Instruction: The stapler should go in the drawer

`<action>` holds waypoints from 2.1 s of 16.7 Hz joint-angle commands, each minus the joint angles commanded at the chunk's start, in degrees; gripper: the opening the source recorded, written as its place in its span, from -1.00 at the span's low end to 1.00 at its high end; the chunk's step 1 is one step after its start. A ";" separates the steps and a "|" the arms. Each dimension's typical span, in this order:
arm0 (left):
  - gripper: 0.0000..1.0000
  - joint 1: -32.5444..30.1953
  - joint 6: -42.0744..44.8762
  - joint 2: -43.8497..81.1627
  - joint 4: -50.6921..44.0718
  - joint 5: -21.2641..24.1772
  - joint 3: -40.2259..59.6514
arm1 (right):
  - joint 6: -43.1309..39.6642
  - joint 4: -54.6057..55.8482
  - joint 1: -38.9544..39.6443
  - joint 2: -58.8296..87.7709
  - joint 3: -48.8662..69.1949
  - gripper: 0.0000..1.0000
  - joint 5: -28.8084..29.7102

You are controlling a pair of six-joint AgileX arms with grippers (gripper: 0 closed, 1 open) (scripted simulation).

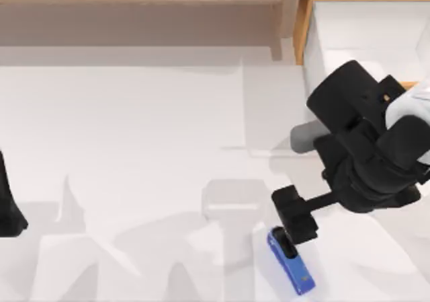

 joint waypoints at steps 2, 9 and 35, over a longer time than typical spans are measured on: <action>1.00 0.00 0.00 0.00 0.00 0.00 0.00 | 1.53 -3.95 3.35 7.27 5.11 1.00 -0.01; 1.00 0.00 0.00 0.00 0.00 0.00 0.00 | 3.57 -9.18 7.85 14.94 11.22 1.00 0.00; 1.00 0.00 0.00 0.00 0.00 0.00 0.00 | 3.74 1.80 7.95 19.96 5.26 -0.66 0.02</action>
